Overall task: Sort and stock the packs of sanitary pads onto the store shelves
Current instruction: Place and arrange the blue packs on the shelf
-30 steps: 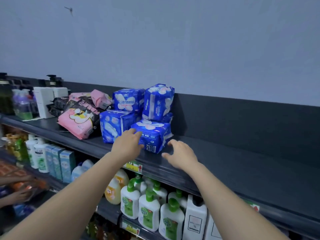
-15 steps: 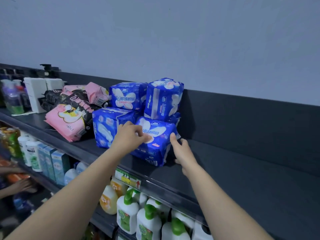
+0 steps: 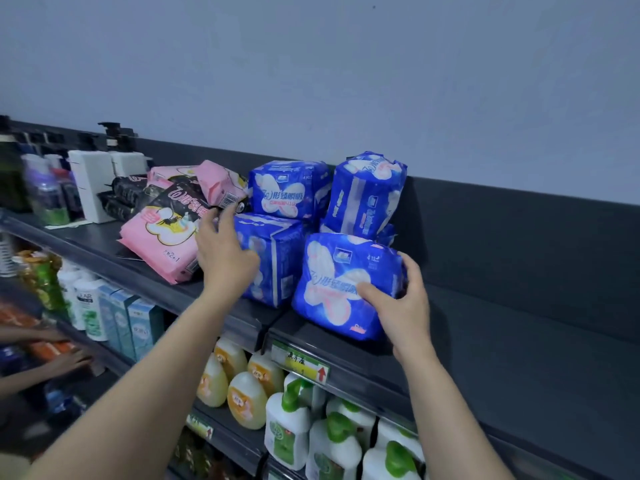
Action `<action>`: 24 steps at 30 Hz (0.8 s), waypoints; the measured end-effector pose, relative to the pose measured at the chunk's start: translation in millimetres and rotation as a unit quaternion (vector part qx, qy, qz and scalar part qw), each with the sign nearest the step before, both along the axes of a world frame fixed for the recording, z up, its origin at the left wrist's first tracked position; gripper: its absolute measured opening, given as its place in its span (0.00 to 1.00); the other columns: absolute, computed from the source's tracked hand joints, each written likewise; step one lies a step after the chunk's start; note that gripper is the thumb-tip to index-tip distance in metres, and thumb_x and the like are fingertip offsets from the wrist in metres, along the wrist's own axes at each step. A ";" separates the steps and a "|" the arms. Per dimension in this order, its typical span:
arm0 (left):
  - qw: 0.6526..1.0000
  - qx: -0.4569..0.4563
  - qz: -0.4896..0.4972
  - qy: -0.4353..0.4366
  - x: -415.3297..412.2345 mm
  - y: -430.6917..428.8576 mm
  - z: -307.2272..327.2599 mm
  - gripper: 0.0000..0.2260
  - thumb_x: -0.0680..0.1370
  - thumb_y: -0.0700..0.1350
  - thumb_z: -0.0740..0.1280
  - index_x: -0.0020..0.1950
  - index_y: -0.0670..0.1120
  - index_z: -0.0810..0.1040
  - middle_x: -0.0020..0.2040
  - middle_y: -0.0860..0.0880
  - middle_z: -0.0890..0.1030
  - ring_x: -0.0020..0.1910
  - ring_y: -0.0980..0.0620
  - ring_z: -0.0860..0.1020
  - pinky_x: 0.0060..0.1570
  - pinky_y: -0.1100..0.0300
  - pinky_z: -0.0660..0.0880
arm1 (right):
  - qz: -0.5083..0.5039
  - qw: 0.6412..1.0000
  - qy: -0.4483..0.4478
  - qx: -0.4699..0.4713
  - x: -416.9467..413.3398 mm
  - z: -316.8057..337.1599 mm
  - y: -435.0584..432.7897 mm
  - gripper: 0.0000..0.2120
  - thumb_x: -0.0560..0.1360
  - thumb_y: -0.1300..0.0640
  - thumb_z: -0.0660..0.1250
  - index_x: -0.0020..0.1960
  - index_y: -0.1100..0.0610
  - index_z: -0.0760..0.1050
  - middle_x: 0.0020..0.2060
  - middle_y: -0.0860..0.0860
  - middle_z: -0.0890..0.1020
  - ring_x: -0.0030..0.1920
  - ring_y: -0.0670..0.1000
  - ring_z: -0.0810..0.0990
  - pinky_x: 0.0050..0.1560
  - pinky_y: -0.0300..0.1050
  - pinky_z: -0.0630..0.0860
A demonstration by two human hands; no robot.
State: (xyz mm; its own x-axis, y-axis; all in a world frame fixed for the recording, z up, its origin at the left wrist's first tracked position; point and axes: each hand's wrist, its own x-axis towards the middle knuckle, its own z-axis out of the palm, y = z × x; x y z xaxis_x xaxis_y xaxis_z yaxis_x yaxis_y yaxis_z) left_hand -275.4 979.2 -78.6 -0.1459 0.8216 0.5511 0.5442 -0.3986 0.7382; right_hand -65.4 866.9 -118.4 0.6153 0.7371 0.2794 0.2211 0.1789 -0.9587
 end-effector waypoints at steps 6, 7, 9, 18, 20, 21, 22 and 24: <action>0.921 -0.235 -0.173 -0.260 -21.0 40.2 -7.3 0.35 0.67 0.37 0.78 0.70 0.44 0.65 0.62 0.45 0.77 0.55 0.45 0.79 0.58 0.43 0.76 | -0.040 0.998 -0.038 0.008 -0.1 0.9 -17.1 0.36 0.54 0.44 0.74 0.60 0.32 0.67 0.60 0.44 0.76 0.57 0.46 0.79 0.58 0.55 0.78; 0.928 -0.220 -0.166 -0.251 -18.8 40.8 -11.8 0.24 0.68 0.37 0.77 0.60 0.44 0.72 0.57 0.44 0.80 0.50 0.44 0.81 0.54 0.43 0.78 | -0.044 0.998 -0.036 0.011 -0.2 1.1 -17.9 0.36 0.54 0.44 0.74 0.60 0.32 0.67 0.60 0.44 0.76 0.57 0.46 0.79 0.58 0.55 0.78; 0.948 -0.165 -0.160 -0.218 -11.2 39.3 -18.5 0.12 0.70 0.35 0.75 0.45 0.44 0.74 0.46 0.43 0.81 0.39 0.48 0.79 0.46 0.49 0.78 | -0.046 0.998 -0.032 0.008 -0.4 1.5 -16.7 0.36 0.53 0.44 0.74 0.60 0.33 0.67 0.60 0.44 0.76 0.58 0.47 0.79 0.58 0.55 0.78; 0.962 0.235 -0.133 0.044 -11.1 19.3 -30.6 0.09 0.70 0.26 0.67 0.38 0.39 0.71 0.52 0.45 0.75 0.48 0.55 0.72 0.45 0.64 0.70 | -0.098 0.995 -0.030 0.008 -4.8 4.8 -13.2 0.33 0.54 0.44 0.70 0.59 0.36 0.67 0.59 0.45 0.76 0.55 0.49 0.79 0.52 0.56 0.80; 0.954 0.228 -0.173 0.091 -20.4 13.3 -44.6 0.09 0.67 0.29 0.68 0.36 0.40 0.70 0.56 0.43 0.75 0.53 0.53 0.72 0.49 0.67 0.69 | -0.113 0.993 -0.035 0.015 -8.7 5.6 -13.5 0.32 0.58 0.48 0.71 0.61 0.39 0.68 0.59 0.45 0.75 0.55 0.48 0.78 0.52 0.55 0.79; 0.955 0.208 -0.190 0.094 -26.4 10.6 -50.0 0.07 0.66 0.34 0.68 0.35 0.42 0.70 0.56 0.44 0.74 0.54 0.52 0.72 0.51 0.67 0.68 | -0.120 0.992 -0.038 0.020 -10.4 5.4 -13.0 0.31 0.61 0.51 0.73 0.62 0.40 0.68 0.59 0.45 0.74 0.55 0.48 0.77 0.53 0.54 0.79; 0.959 0.184 -0.201 0.083 -31.8 9.1 -53.7 0.06 0.66 0.40 0.67 0.34 0.43 0.70 0.55 0.45 0.74 0.55 0.51 0.73 0.53 0.65 0.68 | -0.125 0.991 -0.039 0.024 -11.5 5.1 -12.1 0.30 0.63 0.54 0.74 0.63 0.42 0.68 0.59 0.45 0.73 0.54 0.48 0.76 0.55 0.54 0.78; 0.969 0.132 -0.208 0.018 -38.4 6.2 -56.2 0.12 0.68 0.50 0.65 0.31 0.43 0.70 0.49 0.47 0.75 0.50 0.50 0.74 0.50 0.57 0.69 | -0.131 0.990 -0.043 0.030 -13.6 4.4 -10.2 0.30 0.66 0.59 0.73 0.63 0.44 0.68 0.58 0.45 0.72 0.53 0.47 0.74 0.57 0.53 0.76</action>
